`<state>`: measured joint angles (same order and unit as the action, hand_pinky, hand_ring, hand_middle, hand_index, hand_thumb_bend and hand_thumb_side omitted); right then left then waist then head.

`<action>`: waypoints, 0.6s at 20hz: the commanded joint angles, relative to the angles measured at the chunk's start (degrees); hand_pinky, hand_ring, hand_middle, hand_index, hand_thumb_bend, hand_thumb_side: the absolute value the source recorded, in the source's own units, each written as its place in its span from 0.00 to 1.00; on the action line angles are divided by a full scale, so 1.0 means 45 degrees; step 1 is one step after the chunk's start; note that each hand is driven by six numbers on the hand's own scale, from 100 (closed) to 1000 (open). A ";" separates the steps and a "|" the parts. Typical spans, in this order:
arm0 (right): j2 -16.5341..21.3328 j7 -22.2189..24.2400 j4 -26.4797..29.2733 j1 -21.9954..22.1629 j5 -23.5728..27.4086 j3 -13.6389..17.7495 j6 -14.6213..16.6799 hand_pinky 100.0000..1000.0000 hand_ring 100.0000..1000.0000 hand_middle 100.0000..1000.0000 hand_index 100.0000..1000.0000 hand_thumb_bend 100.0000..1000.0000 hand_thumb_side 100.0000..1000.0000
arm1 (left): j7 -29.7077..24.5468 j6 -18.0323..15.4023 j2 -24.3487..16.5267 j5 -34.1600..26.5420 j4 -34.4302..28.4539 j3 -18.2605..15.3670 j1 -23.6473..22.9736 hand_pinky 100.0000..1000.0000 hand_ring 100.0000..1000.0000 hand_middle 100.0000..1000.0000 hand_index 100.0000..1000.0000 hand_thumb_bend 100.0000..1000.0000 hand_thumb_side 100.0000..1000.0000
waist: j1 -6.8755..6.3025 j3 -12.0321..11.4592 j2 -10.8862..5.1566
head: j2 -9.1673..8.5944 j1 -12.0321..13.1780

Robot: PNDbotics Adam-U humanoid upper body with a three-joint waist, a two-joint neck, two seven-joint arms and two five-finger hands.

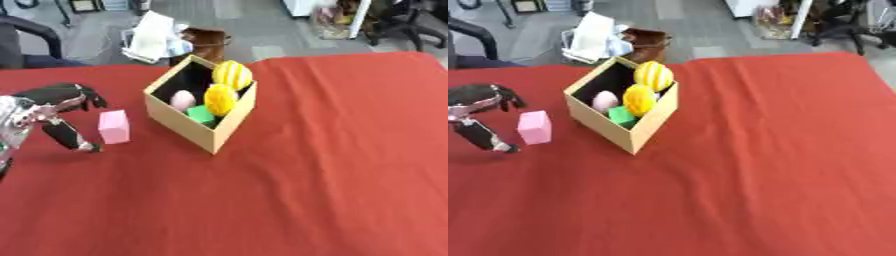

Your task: Pick up objects on the table and place them in the box.

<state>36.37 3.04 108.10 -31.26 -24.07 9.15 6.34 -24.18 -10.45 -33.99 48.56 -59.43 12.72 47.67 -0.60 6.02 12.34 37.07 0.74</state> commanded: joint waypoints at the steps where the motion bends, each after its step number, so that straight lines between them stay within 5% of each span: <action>1: 0.0161 0.0002 0.0323 -0.0120 0.0116 0.0141 -0.0176 0.66 0.57 0.63 0.84 0.00 0.06 | 0.0681 0.0244 0.0065 0.0224 0.0145 -0.0204 0.0371 0.73 0.68 0.71 0.84 0.59 0.18 | -0.0168 0.0059 -0.0330 | 0.0018 0.0060; 9: 0.0001 0.0043 0.0271 -0.0024 0.0170 0.0137 -0.0213 0.66 0.56 0.62 0.84 0.00 0.08 | 0.1544 0.0158 0.0908 0.0934 0.1854 -0.0221 0.0475 0.69 0.61 0.64 0.79 0.50 0.13 | -0.0144 0.0257 -0.0284 | 0.0054 0.0169; 12: -0.0024 0.0041 0.0224 0.0013 0.0165 0.0145 -0.0230 0.66 0.56 0.62 0.83 0.00 0.09 | 0.1548 0.0188 0.0952 0.1105 0.2003 -0.0266 0.0498 0.62 0.49 0.53 0.71 0.32 0.00 | -0.0136 0.0280 -0.0285 | 0.0068 0.0175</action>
<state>35.20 3.42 108.48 -30.69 -23.63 9.16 5.51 -17.34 -9.67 -29.05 52.59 -50.87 11.99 49.28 -0.60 7.19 12.34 37.29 1.41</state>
